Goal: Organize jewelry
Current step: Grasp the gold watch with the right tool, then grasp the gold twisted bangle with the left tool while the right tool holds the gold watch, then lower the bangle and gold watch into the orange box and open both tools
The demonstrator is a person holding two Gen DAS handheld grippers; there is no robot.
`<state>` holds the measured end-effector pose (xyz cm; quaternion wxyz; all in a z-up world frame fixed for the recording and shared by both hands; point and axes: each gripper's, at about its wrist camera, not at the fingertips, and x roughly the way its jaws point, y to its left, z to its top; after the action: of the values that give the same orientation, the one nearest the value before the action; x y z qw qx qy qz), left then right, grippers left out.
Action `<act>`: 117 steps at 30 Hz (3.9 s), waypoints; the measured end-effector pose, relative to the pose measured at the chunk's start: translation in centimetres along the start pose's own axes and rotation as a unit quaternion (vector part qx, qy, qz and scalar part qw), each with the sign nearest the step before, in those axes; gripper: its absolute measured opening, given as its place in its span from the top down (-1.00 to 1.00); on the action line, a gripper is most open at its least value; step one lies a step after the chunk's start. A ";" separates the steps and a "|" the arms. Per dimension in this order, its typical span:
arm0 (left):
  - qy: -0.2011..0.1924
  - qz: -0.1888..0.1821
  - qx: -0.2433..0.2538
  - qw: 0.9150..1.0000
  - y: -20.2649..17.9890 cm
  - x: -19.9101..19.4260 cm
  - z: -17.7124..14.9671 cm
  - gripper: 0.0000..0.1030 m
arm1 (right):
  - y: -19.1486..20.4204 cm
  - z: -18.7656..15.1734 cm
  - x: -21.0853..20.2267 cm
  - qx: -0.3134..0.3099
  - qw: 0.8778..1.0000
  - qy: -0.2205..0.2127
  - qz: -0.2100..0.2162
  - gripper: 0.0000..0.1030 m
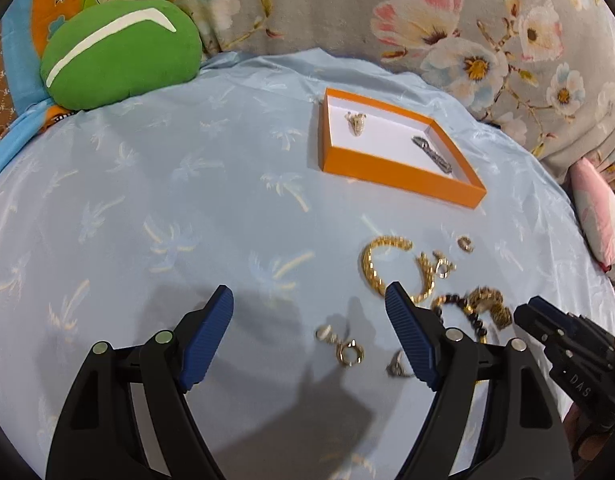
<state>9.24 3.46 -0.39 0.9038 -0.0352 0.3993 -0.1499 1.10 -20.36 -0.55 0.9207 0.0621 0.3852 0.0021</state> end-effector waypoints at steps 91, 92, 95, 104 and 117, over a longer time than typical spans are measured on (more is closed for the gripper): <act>0.005 0.001 0.039 0.999 -3.9 1.3 0.1 -0.04 | -0.8 -2.0 -1.9 0.055 0.998 -0.003 0.011 0.79; 0.006 -0.001 0.038 0.999 -3.8 1.1 0.1 -0.04 | -0.8 -1.9 -2.0 0.059 0.998 -0.004 0.017 0.79; 0.007 -0.013 0.033 0.999 -3.7 0.7 0.4 -0.04 | -0.9 -1.1 -2.4 0.064 0.997 -0.009 0.028 0.79; -0.015 -0.020 0.039 0.999 -4.4 1.3 4.7 -0.04 | -0.8 5.1 -1.7 0.040 0.998 -0.049 0.023 0.85; -0.051 -0.010 0.054 0.997 -6.3 6.7 16.2 -0.04 | -2.0 18.3 4.2 0.039 0.994 -0.098 0.042 0.85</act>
<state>23.79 -5.45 6.99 0.9222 0.0023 0.3433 -0.1782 16.94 -24.21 8.97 0.9499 0.1143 0.2902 0.0193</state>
